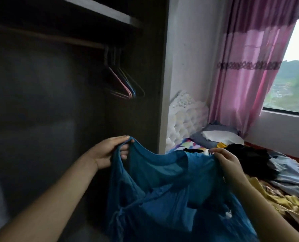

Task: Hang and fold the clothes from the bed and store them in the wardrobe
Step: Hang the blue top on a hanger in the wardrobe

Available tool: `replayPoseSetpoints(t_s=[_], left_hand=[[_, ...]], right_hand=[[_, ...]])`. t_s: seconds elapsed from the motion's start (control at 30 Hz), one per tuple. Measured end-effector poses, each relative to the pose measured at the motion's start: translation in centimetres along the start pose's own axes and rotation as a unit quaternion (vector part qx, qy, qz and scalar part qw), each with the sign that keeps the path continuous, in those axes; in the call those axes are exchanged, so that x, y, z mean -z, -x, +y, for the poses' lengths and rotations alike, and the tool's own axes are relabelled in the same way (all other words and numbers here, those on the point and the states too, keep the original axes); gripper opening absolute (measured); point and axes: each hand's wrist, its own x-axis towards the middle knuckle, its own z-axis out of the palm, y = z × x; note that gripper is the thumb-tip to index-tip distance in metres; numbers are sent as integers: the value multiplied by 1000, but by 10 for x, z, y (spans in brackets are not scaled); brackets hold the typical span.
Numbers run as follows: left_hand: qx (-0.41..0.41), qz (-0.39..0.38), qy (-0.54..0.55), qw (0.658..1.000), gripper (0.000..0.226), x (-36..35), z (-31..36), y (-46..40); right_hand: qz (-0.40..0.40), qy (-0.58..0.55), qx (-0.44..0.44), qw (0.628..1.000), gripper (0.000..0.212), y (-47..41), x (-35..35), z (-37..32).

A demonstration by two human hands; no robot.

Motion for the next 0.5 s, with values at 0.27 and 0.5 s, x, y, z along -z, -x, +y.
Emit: replayPoseSetpoints(t_s=[0.27,0.5], left_hand=[[-147,176,12,973,20,51,48,33],[-159,179,-58,969,23,100,87,11]], right_hand=[[-272,122,76,952,34,-33,-153,-17],[-226,157,256,927,26,-84,-268,-113]])
